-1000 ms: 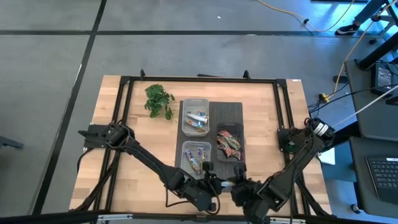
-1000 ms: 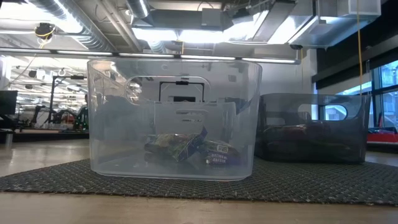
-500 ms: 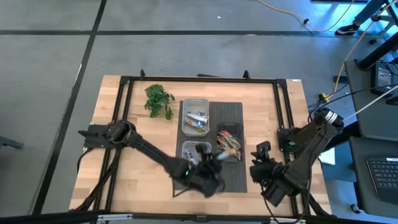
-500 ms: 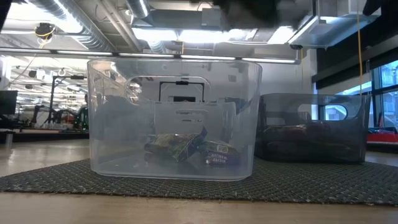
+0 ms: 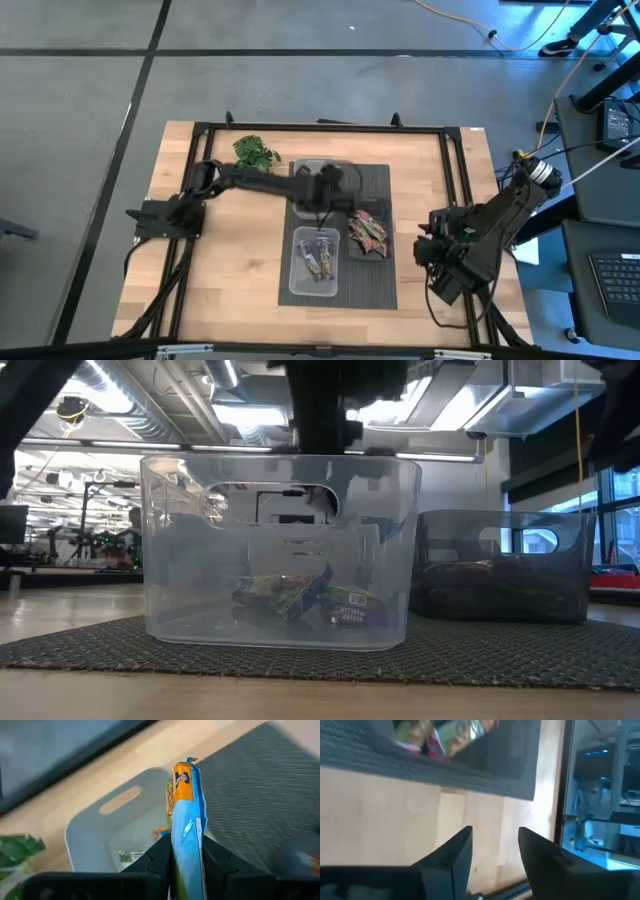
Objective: Pick and place Granola Bars by type
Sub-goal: Put the yellow granola bar into the gray bin, then return to Home Position
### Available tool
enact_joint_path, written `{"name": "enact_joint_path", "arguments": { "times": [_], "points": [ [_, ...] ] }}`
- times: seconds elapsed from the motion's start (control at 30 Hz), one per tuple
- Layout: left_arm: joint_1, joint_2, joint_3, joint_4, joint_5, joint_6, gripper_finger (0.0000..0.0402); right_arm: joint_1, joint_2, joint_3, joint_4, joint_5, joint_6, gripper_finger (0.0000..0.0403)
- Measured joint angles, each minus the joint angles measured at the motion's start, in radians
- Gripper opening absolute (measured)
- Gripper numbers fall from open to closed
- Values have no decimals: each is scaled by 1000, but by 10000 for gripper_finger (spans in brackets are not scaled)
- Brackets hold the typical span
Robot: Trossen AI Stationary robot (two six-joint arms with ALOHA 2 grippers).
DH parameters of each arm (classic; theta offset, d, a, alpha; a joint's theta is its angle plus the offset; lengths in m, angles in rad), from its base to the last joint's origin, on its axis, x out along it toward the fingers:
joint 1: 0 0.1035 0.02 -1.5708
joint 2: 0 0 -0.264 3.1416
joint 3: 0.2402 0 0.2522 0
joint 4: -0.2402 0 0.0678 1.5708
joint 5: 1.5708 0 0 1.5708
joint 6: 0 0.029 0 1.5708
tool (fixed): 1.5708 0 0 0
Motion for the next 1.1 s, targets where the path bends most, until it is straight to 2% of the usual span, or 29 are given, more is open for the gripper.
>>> {"name": "enact_joint_path", "arguments": {
  "times": [0.2, 0.47, 0.73, 0.93, 1.1],
  "points": [
    [117, 0, -29, 12, 161, -10, 65, -16, -27, -90, 4, 0, 1, 163],
    [170, 0, -80, 28, 206, -8, 65, -37, -27, -124, 15, 0, 10, 163],
    [161, 0, -80, 38, 181, 46, 67, -37, -27, -123, 62, 0, 14, 163],
    [156, 0, -80, 37, 167, 52, 103, -37, -27, -123, 64, 0, 12, 163],
    [156, 0, -80, 35, 223, 145, 148, -37, -27, -123, 104, -8, 25, 163]
  ]
}}
